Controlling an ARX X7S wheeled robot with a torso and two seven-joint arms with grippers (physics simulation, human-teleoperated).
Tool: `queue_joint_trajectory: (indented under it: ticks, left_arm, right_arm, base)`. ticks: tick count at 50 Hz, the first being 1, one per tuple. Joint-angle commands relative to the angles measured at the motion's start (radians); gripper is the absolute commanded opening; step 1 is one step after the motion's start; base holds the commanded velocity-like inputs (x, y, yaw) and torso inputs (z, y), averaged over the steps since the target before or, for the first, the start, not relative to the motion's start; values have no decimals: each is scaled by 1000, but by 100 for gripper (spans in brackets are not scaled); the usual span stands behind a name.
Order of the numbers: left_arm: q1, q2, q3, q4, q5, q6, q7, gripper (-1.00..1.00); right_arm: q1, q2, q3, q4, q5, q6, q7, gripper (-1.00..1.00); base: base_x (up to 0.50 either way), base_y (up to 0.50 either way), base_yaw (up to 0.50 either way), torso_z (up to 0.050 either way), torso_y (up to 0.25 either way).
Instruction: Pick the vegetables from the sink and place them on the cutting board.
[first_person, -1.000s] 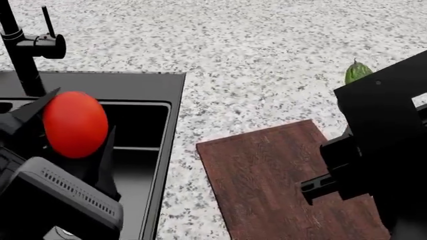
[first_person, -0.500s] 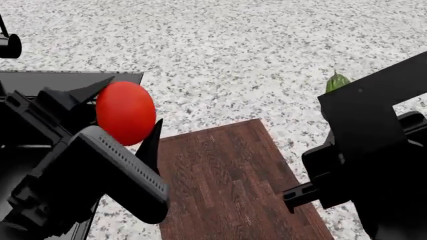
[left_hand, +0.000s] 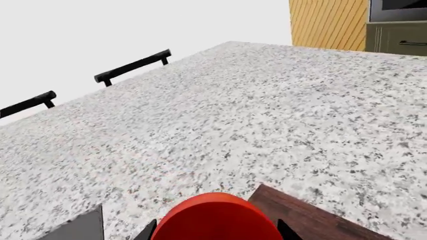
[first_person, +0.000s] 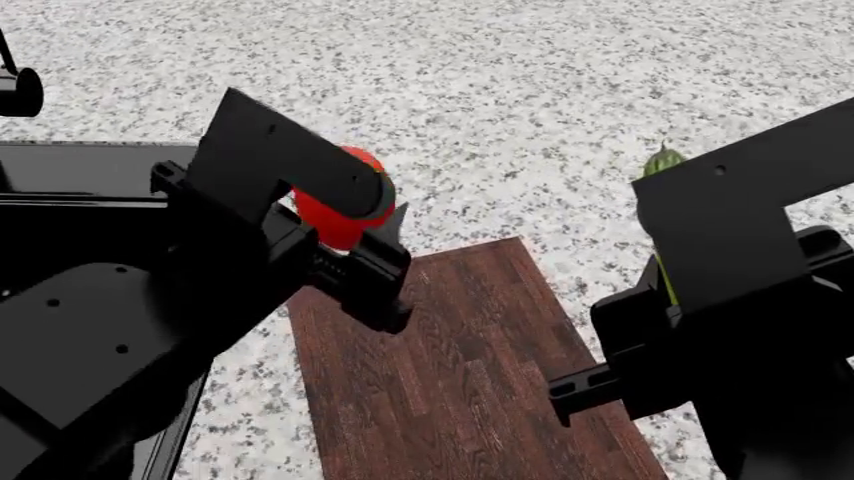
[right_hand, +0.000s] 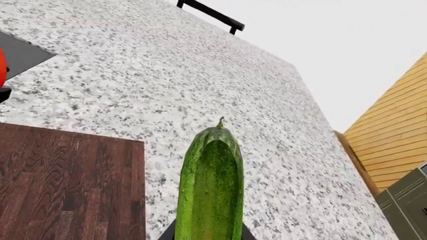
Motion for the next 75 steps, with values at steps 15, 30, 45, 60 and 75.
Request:
queue_joint_trajectory:
  ticks: [15, 30, 45, 60, 75]
  left_arm:
    - [25, 5, -22, -208, -239, 135, -213, -100]
    - [89, -28, 42, -105, -265, 99, -258, -100]
    - [115, -40, 71, -207, -249, 168, -257, -100]
    - [140, -49, 82, -208, -265, 198, -258, -100]
    - [125, -67, 93, -125, -283, 183, -277, 100]
  right_arm:
    - [-24, -9, 45, -28, -35, -8, -25, -100]
    - [-40, -7, 50, -26, -48, -26, -41, -100]
    - [-74, -3, 50, -22, -77, -57, -68, -100]
    - [-85, 3, 53, -28, -82, -68, -71, -100]
    - [-96, -4, 51, -22, -91, -72, -79, -100]
  base:
    - [0, 0, 0, 0, 1]
    - [0, 0, 0, 0, 0]
    - [0, 0, 0, 0, 1]
    - [0, 0, 0, 1, 1]
    - [0, 0, 0, 0, 0]
